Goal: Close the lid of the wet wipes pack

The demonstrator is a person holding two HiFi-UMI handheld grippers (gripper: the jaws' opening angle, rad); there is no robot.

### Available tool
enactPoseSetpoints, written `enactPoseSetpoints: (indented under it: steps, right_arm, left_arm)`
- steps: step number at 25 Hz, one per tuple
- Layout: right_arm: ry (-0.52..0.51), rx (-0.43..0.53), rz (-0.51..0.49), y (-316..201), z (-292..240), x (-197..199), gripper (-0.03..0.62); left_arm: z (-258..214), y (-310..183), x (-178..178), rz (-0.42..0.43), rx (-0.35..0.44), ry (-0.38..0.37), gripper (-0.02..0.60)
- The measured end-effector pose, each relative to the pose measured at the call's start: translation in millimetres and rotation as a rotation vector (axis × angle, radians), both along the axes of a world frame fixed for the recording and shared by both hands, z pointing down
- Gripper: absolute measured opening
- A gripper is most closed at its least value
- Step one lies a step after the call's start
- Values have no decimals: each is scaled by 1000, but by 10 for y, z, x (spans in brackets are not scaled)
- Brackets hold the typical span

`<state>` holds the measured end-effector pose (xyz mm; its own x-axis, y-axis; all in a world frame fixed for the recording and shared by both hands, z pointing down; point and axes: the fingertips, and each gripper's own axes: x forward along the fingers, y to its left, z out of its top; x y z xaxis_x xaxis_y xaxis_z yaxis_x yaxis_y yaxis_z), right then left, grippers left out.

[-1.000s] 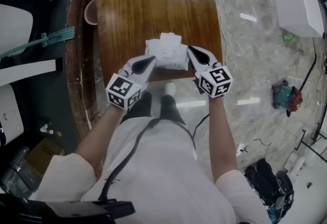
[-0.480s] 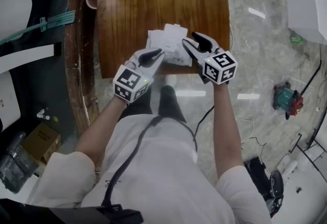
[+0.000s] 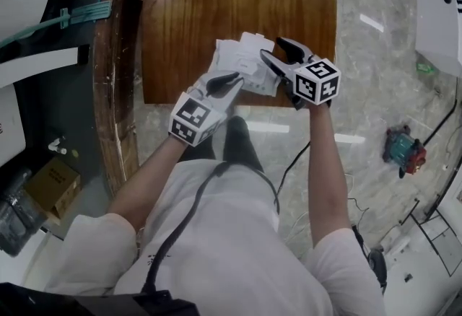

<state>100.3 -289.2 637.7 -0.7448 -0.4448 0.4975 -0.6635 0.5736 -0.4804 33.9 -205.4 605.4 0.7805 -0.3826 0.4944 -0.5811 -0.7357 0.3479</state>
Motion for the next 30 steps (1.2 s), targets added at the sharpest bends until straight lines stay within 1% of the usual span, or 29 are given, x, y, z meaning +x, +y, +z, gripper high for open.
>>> enactPoseSetpoints:
  steps: [5,10,17,21,28,30]
  right_arm:
    - [-11,-47,-71,5,94,-104,257]
    - [-25,-58,-91,1,92,-135,256]
    - [-42,-15,-96,-3,-41,-141,256]
    - [-62,7,-100,8,-132,-141,256]
    - [-113,42,-91,23,-354,-151,256]
    - [-113,50,-100,52,-402,-173,256]
  left_arm:
    - [37,-19,-12,-15,-9,-7,55]
    - [-13,-29,-36,-29,-6,-1,55]
    - [-141,-82,-34,-51,10,21,55]
    - [-166,-51,-37,-42,21,14,55]
    - [-228,18,-61,-50,30,18,55]
    - [-253,32,-74,-54,33,21,55]
